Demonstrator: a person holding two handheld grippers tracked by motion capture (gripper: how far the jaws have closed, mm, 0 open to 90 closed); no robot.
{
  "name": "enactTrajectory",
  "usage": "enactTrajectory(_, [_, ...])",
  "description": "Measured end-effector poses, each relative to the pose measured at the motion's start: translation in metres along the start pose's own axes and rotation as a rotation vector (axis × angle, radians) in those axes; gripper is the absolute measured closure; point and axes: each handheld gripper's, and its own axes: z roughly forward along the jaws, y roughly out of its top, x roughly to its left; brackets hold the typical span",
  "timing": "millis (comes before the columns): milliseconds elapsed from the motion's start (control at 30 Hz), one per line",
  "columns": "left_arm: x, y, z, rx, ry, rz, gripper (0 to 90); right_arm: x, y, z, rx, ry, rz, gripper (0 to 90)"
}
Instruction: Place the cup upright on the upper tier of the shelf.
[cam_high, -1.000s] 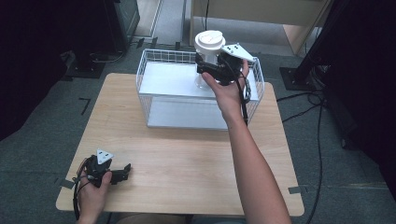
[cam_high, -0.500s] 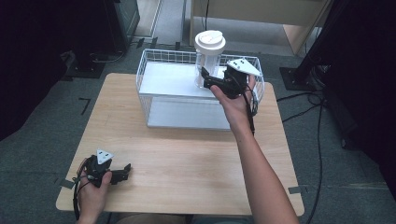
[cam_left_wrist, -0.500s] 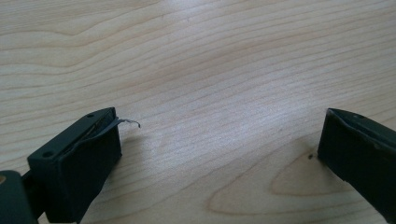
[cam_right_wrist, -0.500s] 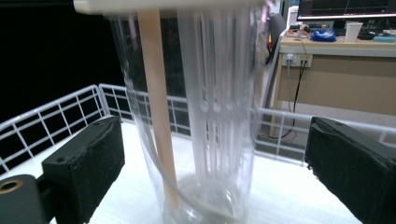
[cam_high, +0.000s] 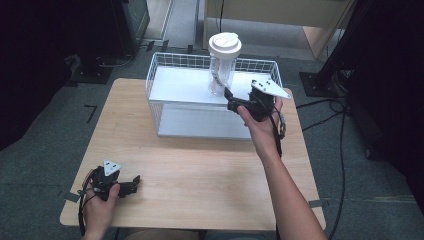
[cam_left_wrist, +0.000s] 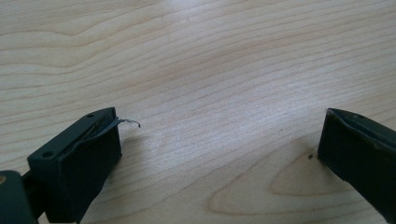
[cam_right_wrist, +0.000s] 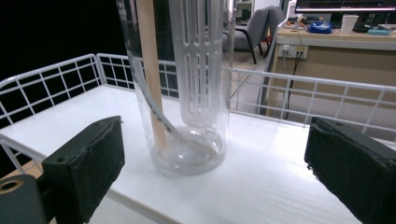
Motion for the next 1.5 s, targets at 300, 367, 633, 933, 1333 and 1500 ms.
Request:
enactTrajectory(300, [0.0,0.0,0.0,0.0,0.0,0.0,0.0,-0.008,-0.019,-0.023,0.005,-0.016,-0.011,5.0])
enactTrajectory(367, [0.0,0.0,0.0,0.0,0.0,0.0,0.0,-0.01,-0.023,-0.028,0.007,-0.021,-0.02,5.0])
enactTrajectory(633, [0.0,0.0,0.0,0.0,0.0,0.0,0.0,-0.021,-0.039,-0.052,0.015,-0.037,-0.029,5.0])
enactTrajectory(933, [0.0,0.0,0.0,0.002,-0.001,0.0,0.0,-0.03,-0.06,-0.073,0.029,-0.055,-0.025,5.0])
enactTrajectory(1333, [0.0,0.0,0.0,0.0,-0.001,-0.003,0.0,-0.046,-0.087,-0.098,0.051,-0.083,-0.01,5.0])
enactTrajectory(1500, [0.0,0.0,0.0,0.002,-0.001,-0.001,0.0,-0.052,-0.097,-0.106,0.059,-0.096,-0.001,5.0])
